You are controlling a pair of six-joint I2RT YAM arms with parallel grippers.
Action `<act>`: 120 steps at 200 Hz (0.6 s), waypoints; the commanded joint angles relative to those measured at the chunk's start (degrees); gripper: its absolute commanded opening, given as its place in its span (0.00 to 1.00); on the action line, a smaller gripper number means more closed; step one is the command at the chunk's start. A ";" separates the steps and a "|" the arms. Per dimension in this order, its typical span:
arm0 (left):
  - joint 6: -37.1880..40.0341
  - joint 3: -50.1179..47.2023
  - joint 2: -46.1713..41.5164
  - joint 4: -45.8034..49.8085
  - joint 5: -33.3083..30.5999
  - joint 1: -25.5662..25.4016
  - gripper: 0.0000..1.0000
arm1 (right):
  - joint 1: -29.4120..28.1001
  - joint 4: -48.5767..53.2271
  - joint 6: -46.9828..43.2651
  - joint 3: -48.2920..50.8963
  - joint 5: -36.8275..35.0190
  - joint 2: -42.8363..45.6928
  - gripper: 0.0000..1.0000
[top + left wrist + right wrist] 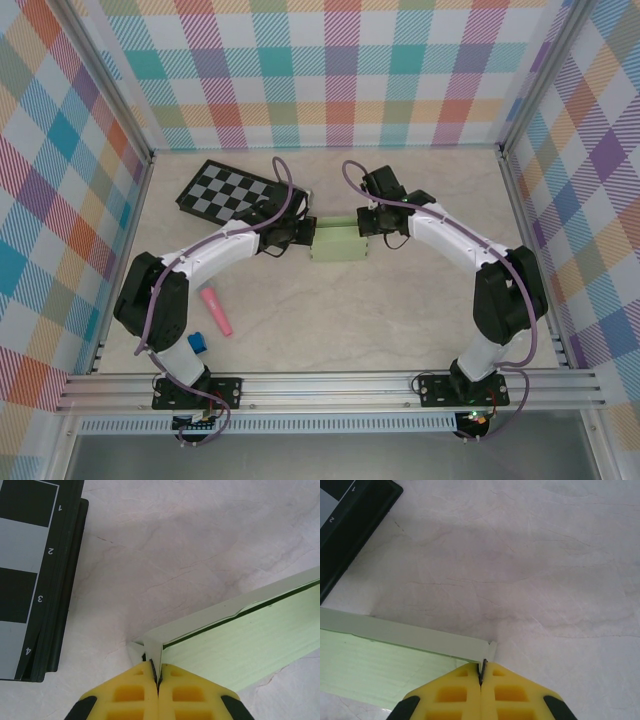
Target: Fold the paper box
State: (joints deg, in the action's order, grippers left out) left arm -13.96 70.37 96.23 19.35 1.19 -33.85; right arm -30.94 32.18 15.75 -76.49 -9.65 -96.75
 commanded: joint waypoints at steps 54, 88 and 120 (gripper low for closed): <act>-1.32 1.17 0.89 -2.96 1.05 -1.73 0.01 | -2.79 1.74 8.07 -0.92 1.81 -1.97 0.00; -0.87 0.91 0.87 -2.94 0.57 -1.93 0.01 | -3.16 4.31 8.18 -3.18 1.03 -2.47 0.00; -1.03 0.74 0.88 -2.97 0.64 -1.93 0.01 | -3.29 7.76 10.28 -6.25 -1.08 -4.79 0.00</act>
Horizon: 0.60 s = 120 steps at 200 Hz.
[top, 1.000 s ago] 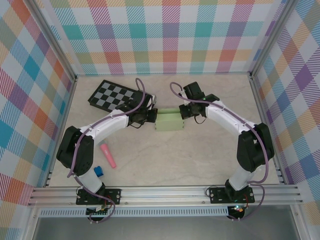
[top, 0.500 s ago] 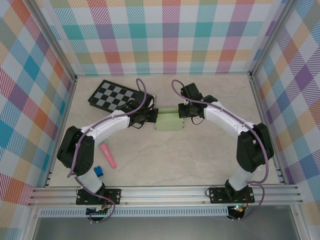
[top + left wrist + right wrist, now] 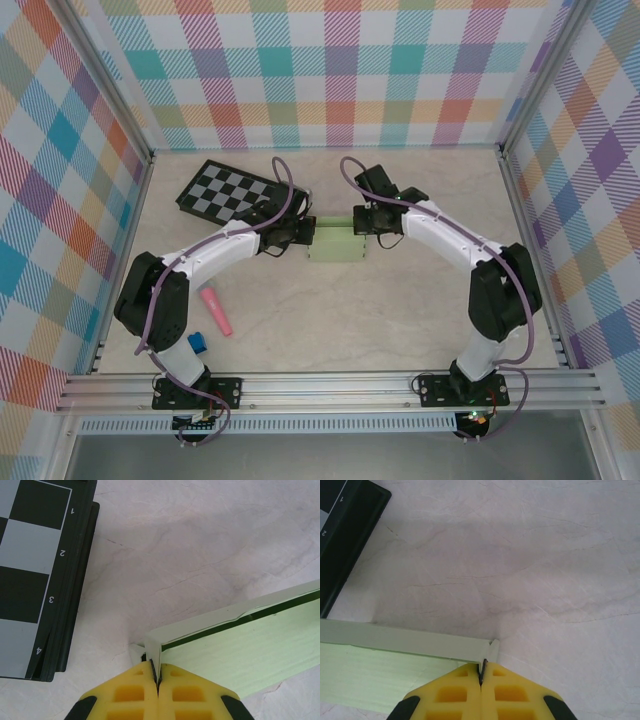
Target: Fold the paper box
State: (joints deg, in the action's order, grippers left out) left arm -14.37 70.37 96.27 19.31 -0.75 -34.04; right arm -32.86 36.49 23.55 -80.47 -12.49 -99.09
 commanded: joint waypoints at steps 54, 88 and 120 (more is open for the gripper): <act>-0.62 0.73 0.94 -2.94 2.68 -1.73 0.01 | -1.50 4.58 6.74 -3.07 2.67 -2.94 0.00; -0.81 0.71 0.89 -2.90 2.68 -1.73 0.01 | -1.62 7.12 10.24 -5.15 3.24 -5.35 0.00; -0.88 0.43 0.75 -2.92 2.52 -1.67 0.01 | -2.42 5.63 10.74 -3.83 1.42 -4.76 0.00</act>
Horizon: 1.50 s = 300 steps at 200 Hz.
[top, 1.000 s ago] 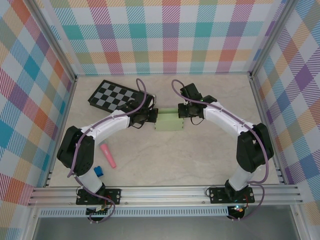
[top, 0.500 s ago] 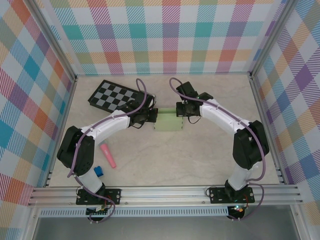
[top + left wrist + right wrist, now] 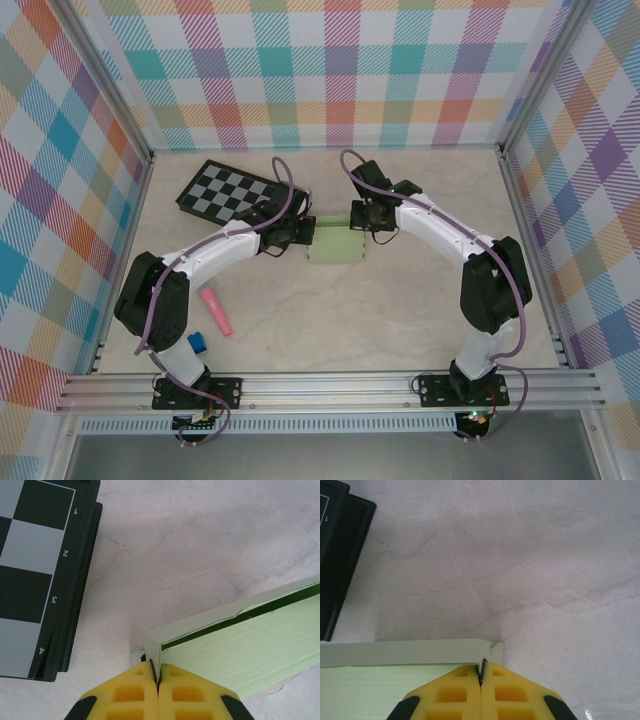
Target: Fold the paper box
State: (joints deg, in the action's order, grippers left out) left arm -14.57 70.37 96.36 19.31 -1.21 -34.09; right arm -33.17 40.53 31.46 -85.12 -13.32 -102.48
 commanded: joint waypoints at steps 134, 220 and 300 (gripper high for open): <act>0.92 -10.79 -3.03 -22.81 0.53 -2.54 0.01 | -3.75 -9.01 3.87 11.76 -3.11 8.56 0.00; 3.08 -13.23 -4.37 -29.04 0.14 -3.61 0.01 | -3.31 2.44 -0.01 -1.12 -0.95 2.92 0.00; 1.46 -12.62 -1.84 -30.20 1.18 -3.97 0.01 | -3.22 -4.24 3.86 5.59 -2.50 2.56 0.00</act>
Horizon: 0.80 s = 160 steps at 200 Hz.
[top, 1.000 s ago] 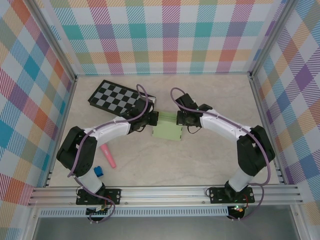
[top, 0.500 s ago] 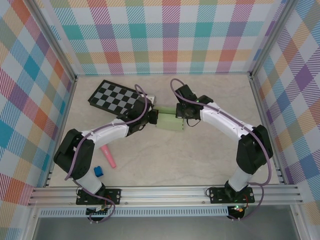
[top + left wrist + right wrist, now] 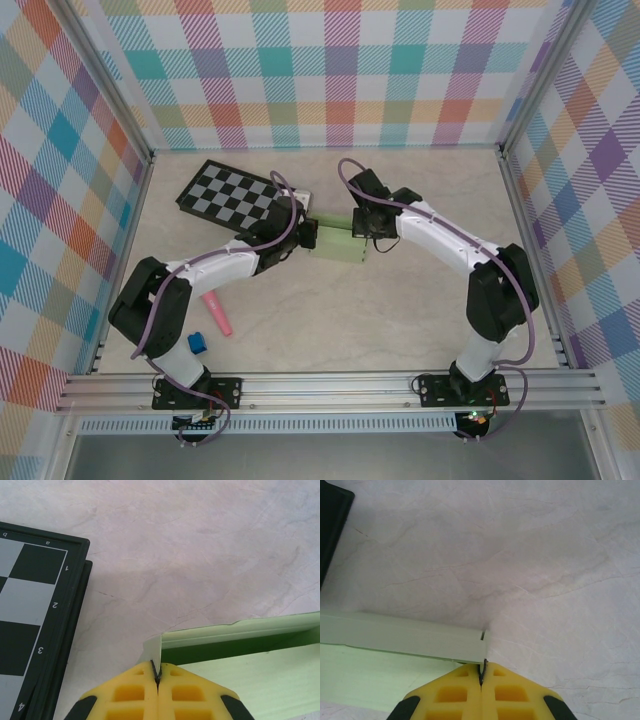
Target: Fold the paper box
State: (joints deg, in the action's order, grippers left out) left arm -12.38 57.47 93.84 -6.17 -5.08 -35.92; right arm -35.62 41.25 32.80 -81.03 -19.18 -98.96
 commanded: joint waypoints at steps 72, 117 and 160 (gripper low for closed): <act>-2.72 -0.34 1.69 -5.76 5.83 -2.12 0.01 | 0.01 -4.76 7.27 1.62 5.13 -1.28 0.00; -3.16 -0.88 1.43 -6.28 5.63 -2.12 0.01 | 0.11 -5.90 8.38 4.00 6.06 -0.64 0.00; -3.39 -2.77 1.26 -8.18 5.08 -2.40 0.00 | -0.07 -10.45 8.32 9.70 6.33 2.69 0.00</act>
State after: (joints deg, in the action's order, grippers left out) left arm -15.14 56.10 95.20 -10.33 -5.04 -35.92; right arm -34.52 32.88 40.10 -75.83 -18.94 -97.38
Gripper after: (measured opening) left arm 0.040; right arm 0.045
